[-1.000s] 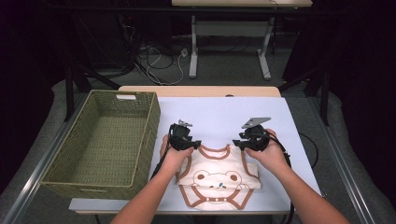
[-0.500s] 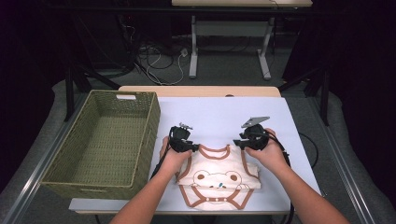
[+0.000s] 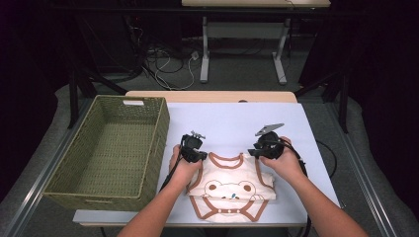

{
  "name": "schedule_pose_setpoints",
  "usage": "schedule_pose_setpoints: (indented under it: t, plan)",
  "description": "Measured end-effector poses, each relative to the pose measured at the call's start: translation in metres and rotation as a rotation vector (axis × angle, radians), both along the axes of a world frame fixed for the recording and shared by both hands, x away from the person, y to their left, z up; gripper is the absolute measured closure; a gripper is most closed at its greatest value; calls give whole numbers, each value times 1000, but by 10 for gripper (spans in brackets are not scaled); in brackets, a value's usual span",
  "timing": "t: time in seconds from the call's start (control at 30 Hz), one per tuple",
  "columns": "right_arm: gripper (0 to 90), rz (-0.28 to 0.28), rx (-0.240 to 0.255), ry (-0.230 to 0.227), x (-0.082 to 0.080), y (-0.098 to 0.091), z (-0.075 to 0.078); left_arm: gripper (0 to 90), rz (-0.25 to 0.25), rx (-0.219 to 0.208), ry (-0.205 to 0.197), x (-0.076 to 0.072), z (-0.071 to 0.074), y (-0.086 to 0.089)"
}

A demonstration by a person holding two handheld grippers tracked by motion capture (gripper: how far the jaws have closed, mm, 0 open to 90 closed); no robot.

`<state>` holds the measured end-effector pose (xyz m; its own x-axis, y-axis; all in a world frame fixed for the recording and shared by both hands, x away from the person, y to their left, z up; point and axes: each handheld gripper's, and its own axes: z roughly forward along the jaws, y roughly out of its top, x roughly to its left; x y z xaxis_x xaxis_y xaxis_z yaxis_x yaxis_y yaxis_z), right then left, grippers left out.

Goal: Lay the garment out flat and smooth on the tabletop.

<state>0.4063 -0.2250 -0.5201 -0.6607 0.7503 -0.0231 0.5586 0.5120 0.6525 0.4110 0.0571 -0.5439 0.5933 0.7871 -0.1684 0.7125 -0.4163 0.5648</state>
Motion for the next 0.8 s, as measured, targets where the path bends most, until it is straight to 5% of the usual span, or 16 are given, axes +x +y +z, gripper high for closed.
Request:
schedule_pose_setpoints:
  t: [0.37, 0.8]
  plan:
    - [647, -16, -6, 48, -1, -5, -17, 894, 28, -61, -15, -1, 6, 3]
    - [721, 30, -38, 106, -6, 1, -23, 894, 26, -70, -36, -2, 12, 3]
